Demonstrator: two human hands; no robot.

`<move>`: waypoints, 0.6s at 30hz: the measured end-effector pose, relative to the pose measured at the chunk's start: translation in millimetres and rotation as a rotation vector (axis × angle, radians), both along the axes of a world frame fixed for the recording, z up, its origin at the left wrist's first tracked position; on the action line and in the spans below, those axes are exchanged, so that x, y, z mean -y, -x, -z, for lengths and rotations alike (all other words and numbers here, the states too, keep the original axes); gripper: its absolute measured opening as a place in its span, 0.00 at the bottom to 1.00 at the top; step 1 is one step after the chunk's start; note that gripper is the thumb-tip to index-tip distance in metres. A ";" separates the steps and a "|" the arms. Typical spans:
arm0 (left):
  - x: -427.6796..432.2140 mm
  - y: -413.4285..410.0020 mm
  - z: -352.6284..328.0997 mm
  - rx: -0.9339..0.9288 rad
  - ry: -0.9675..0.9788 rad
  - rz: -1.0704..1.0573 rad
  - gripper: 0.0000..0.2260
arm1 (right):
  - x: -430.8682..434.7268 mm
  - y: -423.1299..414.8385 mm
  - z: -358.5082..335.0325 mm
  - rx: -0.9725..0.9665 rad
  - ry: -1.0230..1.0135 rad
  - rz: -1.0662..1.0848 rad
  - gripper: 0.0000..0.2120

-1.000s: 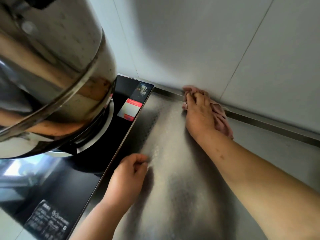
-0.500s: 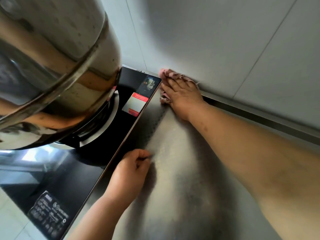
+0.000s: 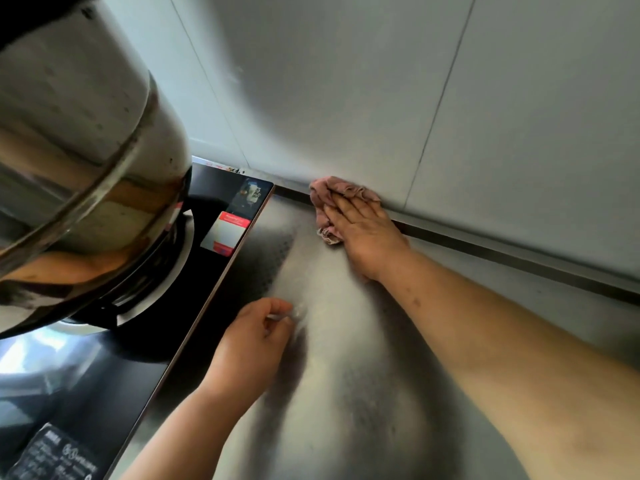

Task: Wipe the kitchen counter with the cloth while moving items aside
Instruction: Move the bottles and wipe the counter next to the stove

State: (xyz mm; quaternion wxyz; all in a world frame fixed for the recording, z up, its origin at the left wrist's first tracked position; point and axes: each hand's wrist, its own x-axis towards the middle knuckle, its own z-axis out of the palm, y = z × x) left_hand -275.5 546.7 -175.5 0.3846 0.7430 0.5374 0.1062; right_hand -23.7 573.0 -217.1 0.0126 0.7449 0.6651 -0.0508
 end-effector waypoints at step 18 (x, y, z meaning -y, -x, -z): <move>1.8 0.2 -10.5 0.015 0.010 0.052 0.06 | 156.4 22.9 0.4 -0.168 -0.015 0.416 0.28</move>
